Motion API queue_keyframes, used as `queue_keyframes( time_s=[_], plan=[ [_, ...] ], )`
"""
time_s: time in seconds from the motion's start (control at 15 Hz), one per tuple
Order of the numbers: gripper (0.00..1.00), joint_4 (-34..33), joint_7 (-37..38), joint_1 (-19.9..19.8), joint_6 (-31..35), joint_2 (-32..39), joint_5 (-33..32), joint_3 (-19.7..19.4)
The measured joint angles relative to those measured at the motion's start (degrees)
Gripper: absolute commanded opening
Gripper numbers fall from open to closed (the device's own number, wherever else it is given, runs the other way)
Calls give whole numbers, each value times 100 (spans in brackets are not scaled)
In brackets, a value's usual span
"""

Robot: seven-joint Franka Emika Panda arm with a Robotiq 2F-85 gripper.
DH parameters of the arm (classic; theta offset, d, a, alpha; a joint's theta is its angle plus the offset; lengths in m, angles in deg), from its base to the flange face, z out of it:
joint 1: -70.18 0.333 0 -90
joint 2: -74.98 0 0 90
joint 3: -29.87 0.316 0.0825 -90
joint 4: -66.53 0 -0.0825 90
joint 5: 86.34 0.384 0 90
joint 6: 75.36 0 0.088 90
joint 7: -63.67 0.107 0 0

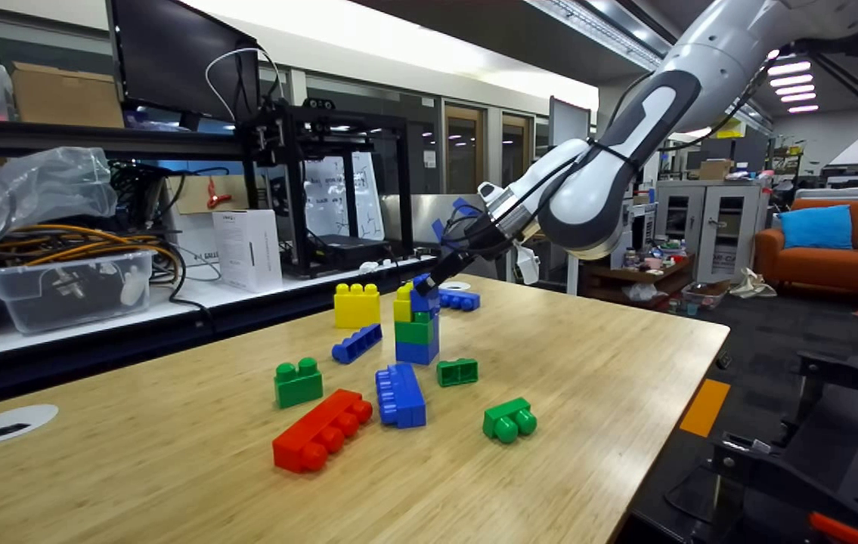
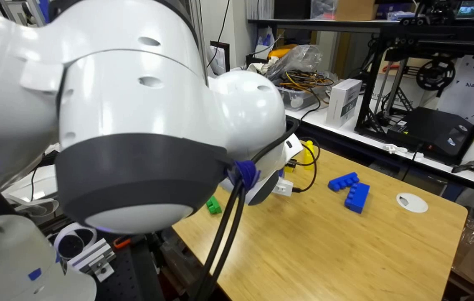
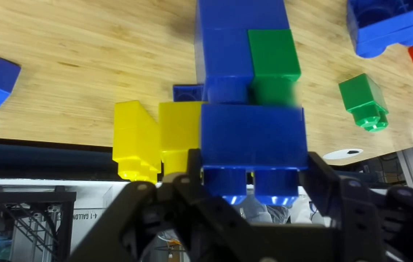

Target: Move the block tower to the right and add one more blue block on top

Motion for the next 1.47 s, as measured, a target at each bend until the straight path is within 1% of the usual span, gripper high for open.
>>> queue_keyframes(
  time_s=[0.73,1.47],
  plan=[
    [44,-94,138,110,0,-1,0,-1],
    [44,-181,340,447,0,-88,1,-108]
  ],
)
